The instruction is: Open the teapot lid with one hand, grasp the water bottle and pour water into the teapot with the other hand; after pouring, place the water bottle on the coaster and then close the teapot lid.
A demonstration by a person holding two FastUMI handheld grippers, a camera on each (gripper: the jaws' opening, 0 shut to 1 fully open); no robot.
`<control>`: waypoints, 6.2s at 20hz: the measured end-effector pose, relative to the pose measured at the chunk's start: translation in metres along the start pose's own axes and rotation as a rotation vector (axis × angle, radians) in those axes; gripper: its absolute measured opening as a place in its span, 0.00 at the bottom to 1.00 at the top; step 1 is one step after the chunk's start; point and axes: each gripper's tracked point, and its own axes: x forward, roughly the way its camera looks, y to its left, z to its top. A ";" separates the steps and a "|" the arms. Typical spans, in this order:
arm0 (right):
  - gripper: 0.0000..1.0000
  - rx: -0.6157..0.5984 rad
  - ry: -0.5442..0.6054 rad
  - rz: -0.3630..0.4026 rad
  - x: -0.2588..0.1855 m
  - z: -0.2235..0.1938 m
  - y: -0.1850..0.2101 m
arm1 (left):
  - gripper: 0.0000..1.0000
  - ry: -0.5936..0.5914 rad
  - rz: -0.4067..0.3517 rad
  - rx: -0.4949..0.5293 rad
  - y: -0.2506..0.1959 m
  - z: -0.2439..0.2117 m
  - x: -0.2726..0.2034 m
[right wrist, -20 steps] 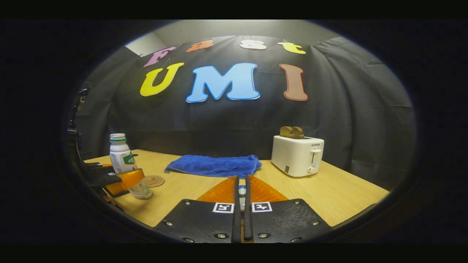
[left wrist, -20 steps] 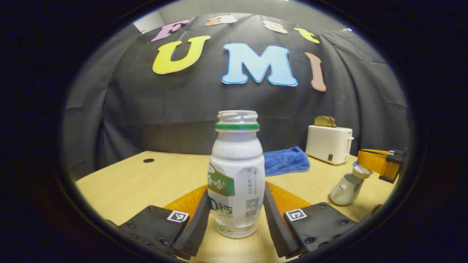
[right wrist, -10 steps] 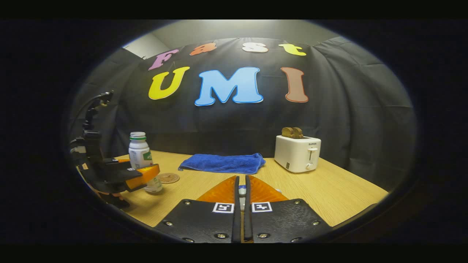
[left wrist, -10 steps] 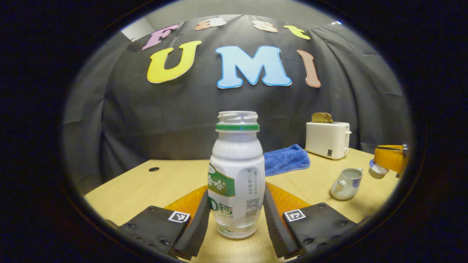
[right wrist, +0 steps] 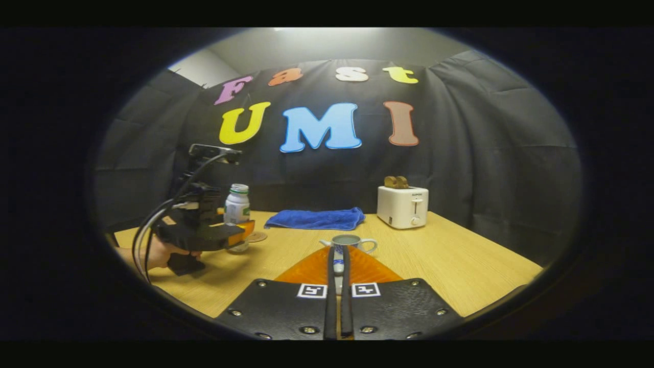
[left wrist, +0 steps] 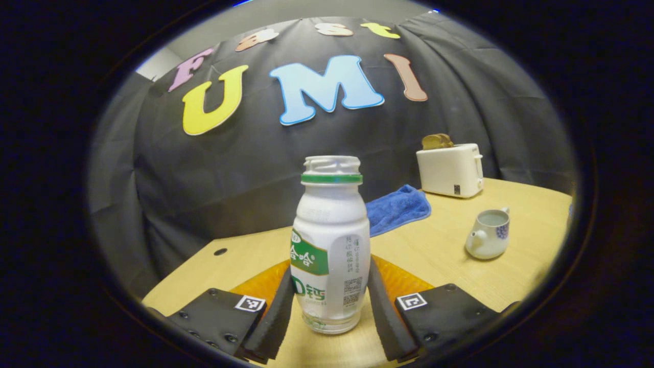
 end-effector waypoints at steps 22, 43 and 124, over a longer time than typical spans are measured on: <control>0.04 0.059 0.026 -0.045 -0.045 -0.021 -0.034 | 0.84 0.033 0.026 0.617 -0.069 0.016 0.024; 0.03 0.097 0.036 -0.042 -0.044 -0.029 -0.049 | 0.84 0.009 -0.023 0.988 -0.126 0.032 0.033; 0.04 0.162 0.031 -0.066 -0.049 -0.034 -0.081 | 0.71 -0.035 -0.037 1.594 -0.148 0.072 0.020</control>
